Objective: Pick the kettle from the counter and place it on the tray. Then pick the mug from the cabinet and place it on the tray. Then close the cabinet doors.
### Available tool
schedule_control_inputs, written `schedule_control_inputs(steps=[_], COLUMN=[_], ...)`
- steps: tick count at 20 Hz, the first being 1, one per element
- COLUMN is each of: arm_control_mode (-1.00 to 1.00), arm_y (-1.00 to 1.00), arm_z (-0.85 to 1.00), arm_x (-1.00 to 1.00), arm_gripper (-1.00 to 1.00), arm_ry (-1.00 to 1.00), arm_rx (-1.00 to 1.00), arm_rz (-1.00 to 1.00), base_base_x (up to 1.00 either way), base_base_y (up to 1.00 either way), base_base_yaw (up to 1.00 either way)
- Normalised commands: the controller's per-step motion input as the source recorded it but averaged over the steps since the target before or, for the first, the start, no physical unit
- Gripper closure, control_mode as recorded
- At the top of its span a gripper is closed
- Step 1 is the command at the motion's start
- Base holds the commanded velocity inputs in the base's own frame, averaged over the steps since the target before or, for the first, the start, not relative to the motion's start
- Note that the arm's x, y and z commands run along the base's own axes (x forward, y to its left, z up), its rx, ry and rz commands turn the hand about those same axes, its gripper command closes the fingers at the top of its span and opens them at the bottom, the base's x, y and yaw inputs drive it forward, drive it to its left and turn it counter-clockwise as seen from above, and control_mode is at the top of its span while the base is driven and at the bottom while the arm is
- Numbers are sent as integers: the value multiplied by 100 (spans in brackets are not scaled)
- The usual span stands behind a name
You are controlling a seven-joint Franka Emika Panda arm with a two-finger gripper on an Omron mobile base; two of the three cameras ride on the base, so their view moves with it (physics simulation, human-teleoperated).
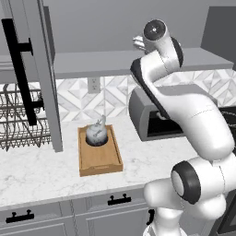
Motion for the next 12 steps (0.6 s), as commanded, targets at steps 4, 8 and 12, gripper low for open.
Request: schedule_control_inputs(steps=[4, 8, 12], arm_control_mode=[-100, -100, -100], arm_y=[6, 23, 53], arm_z=[21, 1, -14], arm_x=[-100, -100, -100], arm_gripper=[100, 100, 100], arm_ry=[24, 23, 15], arm_rx=[-3, -8, -13], arm_rz=[51, 52, 44], base_base_x=[0, 0, 0], base_base_y=[0, 0, 0], base_base_yaw=[0, 0, 0])
